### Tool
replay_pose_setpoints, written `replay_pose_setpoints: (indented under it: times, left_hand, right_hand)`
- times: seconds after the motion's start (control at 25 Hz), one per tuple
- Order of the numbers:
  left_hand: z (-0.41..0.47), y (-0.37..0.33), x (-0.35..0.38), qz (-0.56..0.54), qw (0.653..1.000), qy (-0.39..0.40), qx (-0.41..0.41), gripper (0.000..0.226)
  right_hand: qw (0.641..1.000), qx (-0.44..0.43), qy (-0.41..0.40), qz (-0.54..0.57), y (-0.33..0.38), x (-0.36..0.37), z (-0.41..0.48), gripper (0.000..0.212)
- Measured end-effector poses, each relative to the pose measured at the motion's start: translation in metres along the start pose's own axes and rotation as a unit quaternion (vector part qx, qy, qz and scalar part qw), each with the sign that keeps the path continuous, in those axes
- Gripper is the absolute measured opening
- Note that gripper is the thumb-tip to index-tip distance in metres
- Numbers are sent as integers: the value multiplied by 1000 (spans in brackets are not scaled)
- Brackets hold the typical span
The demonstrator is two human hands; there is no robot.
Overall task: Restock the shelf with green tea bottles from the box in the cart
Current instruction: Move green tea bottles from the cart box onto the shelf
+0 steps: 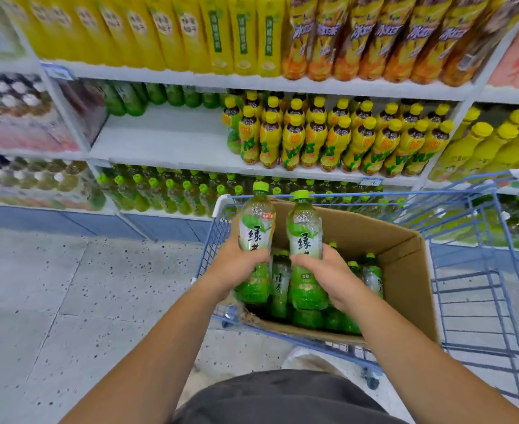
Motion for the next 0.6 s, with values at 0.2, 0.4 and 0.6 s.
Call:
replay_pose_setpoints:
  times: [0.2,0.4,0.6]
  left_hand:
    - [-17,5,-112,9,998,-63,11,28]
    - [-30,10,-230,16,995,-94,39,32]
    - [-33,15,-335,18,992,-108,62,44]
  right_hand:
    - [998,-44,10,-43,48,95,-12,42]
    - [995,-70,3,-67,96,199,-17,28]
    - [993,-97,-7,-69,139,288,-19,34]
Point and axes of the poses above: each hand's wrist, its own z-axis towards the middle knuckle, its own x-axis out of the palm, y = z × x, the point moved 9 cm from there along z, towards the middle knuckle, and after that the axes turned 15 degrees about x, right-handed, at the moved point
